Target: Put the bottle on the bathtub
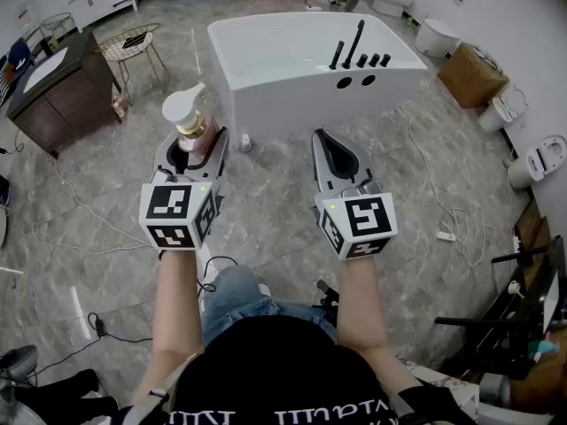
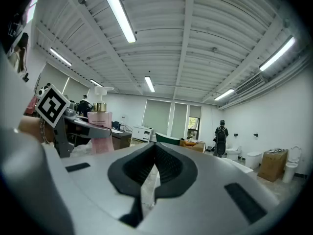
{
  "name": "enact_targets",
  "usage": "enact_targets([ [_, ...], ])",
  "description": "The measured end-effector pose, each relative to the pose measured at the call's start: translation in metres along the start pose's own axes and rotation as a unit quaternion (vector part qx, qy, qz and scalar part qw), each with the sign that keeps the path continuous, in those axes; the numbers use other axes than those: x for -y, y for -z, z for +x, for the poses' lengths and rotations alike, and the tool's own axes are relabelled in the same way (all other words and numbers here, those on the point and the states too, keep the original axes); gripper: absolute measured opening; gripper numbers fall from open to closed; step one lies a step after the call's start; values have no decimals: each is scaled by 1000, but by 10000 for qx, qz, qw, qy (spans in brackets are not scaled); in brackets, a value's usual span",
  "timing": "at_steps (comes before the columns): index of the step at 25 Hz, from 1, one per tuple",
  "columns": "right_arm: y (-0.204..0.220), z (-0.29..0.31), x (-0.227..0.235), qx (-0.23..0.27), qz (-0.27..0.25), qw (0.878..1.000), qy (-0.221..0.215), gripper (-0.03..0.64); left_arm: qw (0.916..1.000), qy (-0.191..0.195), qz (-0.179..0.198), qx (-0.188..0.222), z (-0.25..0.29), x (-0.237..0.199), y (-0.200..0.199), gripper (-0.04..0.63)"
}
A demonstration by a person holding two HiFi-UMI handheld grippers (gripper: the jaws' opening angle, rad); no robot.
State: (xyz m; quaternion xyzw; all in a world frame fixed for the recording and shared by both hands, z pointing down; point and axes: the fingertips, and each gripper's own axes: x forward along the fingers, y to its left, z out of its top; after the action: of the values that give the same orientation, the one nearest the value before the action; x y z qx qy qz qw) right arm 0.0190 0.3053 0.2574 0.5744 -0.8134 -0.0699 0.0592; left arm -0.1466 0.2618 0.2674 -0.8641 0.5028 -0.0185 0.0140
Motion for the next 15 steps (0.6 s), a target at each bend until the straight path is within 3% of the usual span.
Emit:
enact_targets([
  [8,3,-5,6,111,155,9997,156,17,10000,40,38,-7,2,2,5,221],
  [15,11,19,32,63,152,9995,284,17,10000,78,60,0,41,-2,5,221],
])
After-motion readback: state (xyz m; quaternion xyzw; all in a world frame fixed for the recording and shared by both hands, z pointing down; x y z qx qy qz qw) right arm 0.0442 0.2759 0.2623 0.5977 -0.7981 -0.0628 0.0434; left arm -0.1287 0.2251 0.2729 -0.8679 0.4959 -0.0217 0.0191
